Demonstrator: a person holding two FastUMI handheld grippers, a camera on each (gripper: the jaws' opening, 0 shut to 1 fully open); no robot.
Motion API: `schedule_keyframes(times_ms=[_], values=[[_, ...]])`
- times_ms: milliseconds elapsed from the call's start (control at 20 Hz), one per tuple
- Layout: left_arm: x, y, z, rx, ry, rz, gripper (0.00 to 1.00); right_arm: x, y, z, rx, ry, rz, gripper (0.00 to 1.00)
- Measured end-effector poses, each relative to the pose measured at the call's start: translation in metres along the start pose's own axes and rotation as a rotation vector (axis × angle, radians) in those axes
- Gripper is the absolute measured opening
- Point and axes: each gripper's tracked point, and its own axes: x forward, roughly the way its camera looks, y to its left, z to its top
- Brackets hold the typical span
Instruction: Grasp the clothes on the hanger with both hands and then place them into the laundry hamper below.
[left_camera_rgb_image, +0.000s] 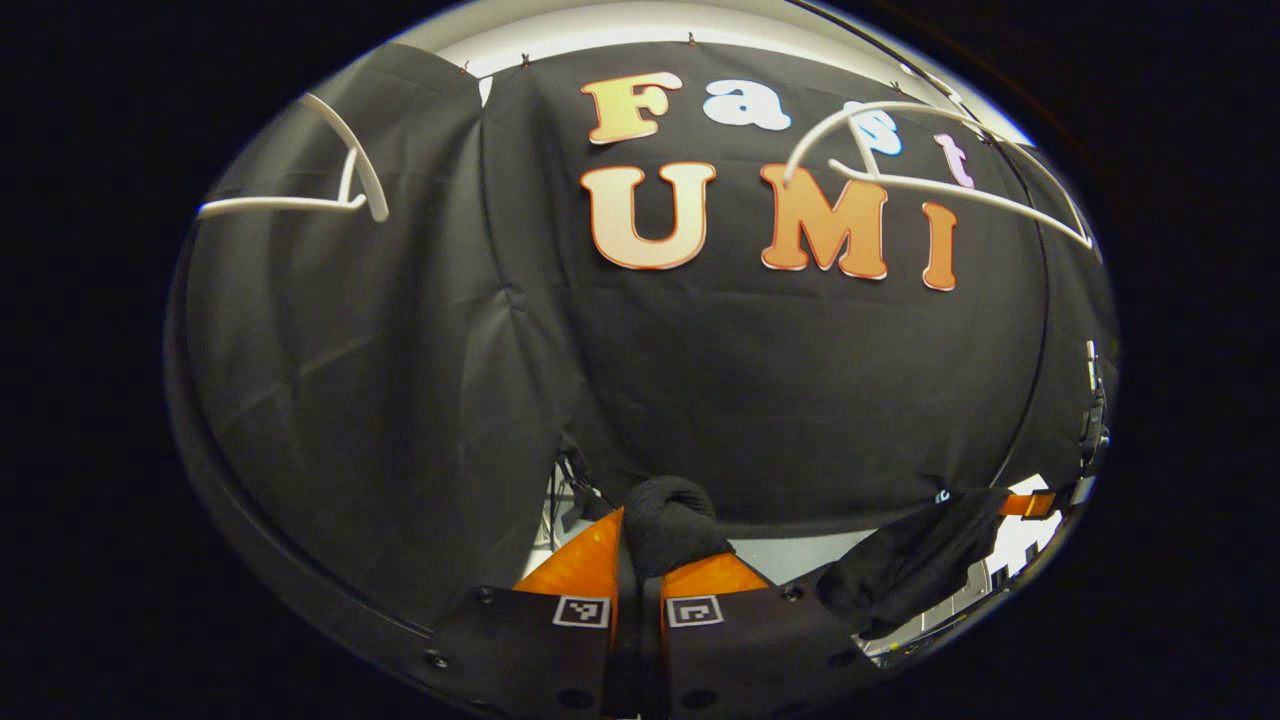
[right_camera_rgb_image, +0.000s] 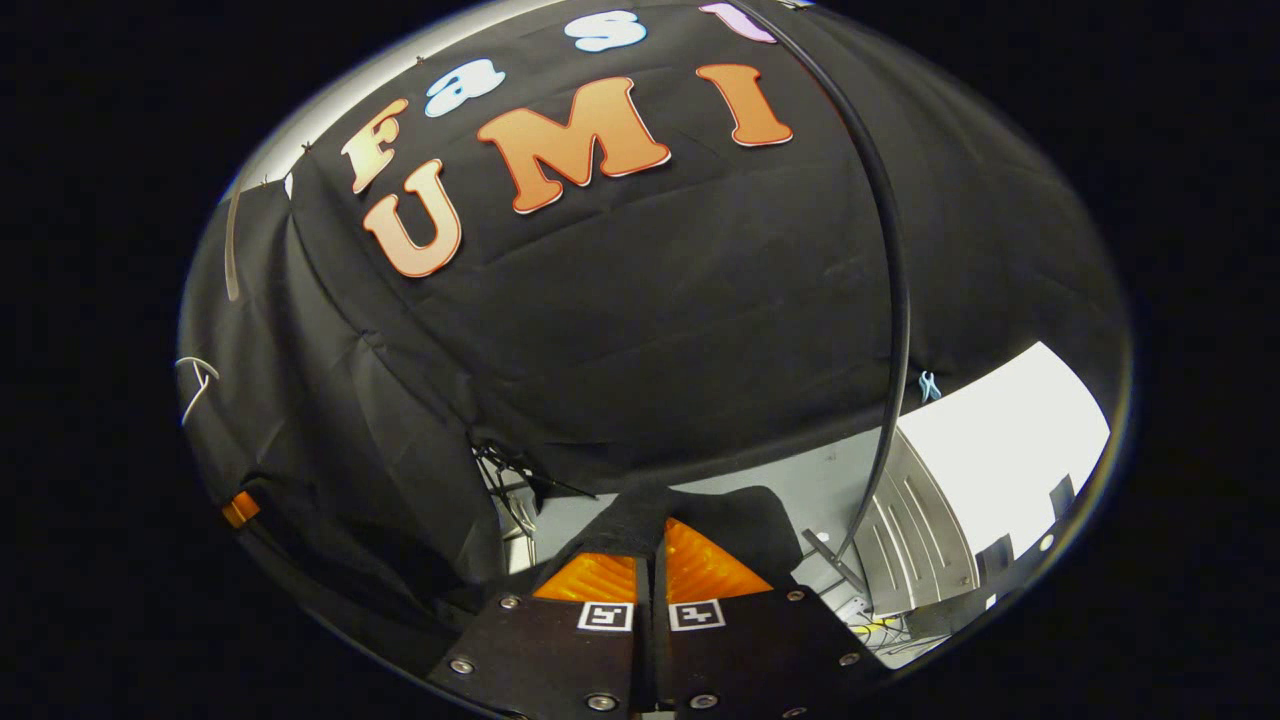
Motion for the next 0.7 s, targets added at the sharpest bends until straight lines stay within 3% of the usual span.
schedule_keyframes(times_ms=[700], values=[[0.044,-0.14,-0.082,0.067,0.21,-0.245,0.07,0.014,-0.019,-0.076,0.026,0.125,-0.045,0.0]])
